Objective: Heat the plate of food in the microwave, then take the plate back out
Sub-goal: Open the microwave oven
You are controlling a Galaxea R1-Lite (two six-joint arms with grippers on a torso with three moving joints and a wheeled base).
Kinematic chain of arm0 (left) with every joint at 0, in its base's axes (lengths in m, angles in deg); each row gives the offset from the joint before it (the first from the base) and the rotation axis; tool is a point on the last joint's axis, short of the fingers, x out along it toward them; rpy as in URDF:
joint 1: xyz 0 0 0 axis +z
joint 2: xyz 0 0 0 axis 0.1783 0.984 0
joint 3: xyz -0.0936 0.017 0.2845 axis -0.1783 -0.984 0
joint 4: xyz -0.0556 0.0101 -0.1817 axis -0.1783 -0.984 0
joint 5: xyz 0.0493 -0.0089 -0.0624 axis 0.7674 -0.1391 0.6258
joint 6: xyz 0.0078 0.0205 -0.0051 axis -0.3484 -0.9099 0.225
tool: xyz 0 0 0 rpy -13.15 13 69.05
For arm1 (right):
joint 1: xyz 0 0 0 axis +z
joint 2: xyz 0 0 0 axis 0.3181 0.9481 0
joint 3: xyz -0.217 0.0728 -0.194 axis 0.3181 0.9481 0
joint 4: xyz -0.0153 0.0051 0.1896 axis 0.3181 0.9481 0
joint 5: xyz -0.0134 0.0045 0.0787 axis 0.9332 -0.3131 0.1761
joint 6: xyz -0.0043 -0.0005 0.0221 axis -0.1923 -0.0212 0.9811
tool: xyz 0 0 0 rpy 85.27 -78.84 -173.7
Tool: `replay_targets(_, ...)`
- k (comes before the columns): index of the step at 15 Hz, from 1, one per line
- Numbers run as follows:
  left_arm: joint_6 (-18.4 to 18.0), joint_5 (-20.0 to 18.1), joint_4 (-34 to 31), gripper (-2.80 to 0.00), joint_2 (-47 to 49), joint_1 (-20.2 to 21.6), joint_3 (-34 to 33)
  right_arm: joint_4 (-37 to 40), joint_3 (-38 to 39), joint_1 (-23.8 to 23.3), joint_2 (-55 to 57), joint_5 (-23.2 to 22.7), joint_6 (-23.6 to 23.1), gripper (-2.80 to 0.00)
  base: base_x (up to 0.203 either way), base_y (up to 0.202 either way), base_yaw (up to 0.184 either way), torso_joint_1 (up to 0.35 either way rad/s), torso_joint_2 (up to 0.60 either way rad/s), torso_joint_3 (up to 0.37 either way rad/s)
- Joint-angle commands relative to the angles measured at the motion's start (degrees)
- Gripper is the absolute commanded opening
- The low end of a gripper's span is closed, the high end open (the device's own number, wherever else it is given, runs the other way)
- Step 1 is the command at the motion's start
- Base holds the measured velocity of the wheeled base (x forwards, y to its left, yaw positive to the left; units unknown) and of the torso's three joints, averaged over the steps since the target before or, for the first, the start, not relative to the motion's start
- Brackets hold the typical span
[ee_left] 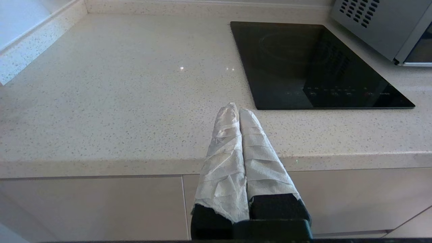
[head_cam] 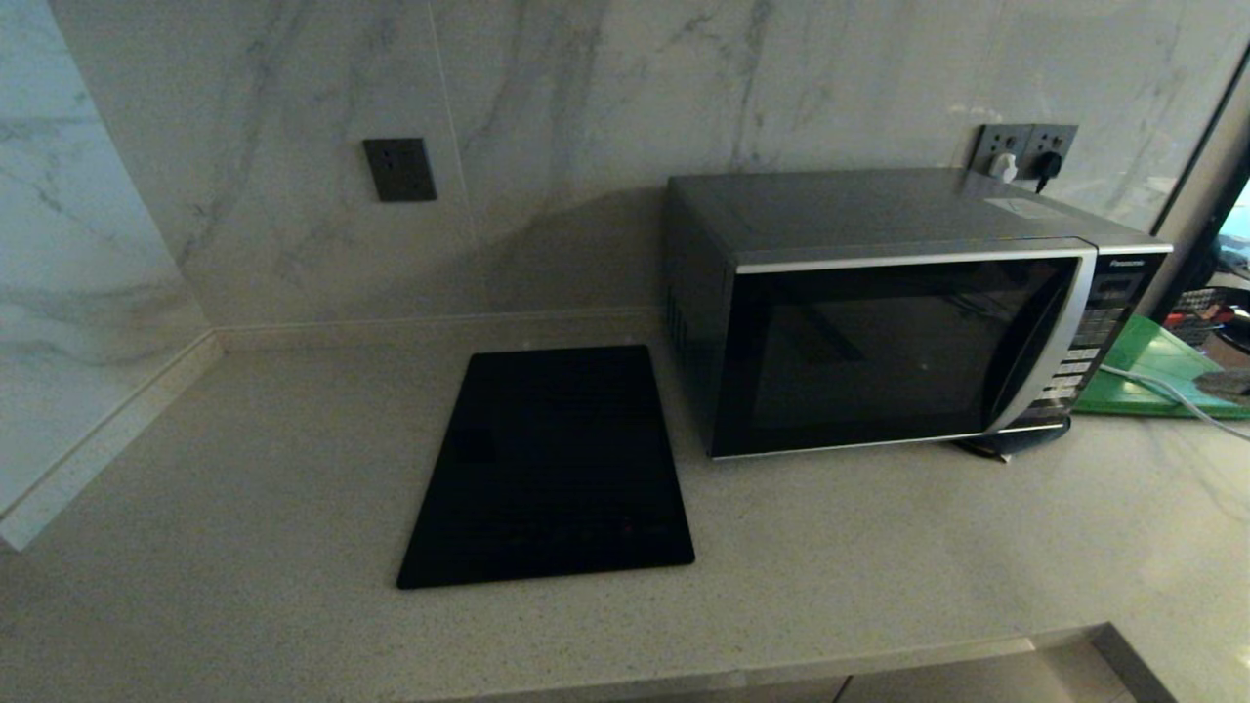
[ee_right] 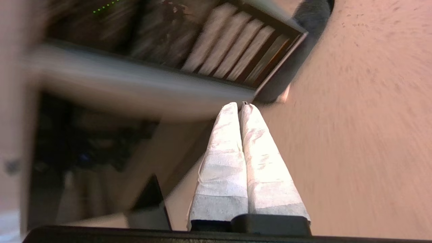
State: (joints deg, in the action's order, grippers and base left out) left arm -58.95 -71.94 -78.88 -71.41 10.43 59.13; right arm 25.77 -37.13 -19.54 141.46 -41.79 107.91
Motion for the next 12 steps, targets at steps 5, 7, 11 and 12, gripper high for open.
replay_targets(5,0.06,0.03,0.02,-2.8,-0.01,0.02,0.0,24.05,4.43,8.92,-34.7,10.86,-15.6,-2.8,0.0,0.0,0.0,0.0,0.0,0.0)
replay_targets(7,0.06,0.03,0.02,-2.8,-0.01,0.02,0.0,26.81,5.85,16.76,-42.54,19.2,-18.97,-2.8,0.0,0.0,0.0,0.0,0.0,0.0)
replay_targets(11,0.06,0.03,0.01,-2.8,-0.01,0.02,0.0,28.33,9.37,24.21,-56.85,32.4,-25.14,-2.8,0.0,0.0,0.0,0.0,0.0,0.0)
replay_targets(12,0.06,0.03,0.02,-2.8,-0.01,0.02,0.0,28.5,10.34,26.26,-60.51,34.78,-26.03,-2.8,0.0,0.0,0.0,0.0,0.0,0.0)
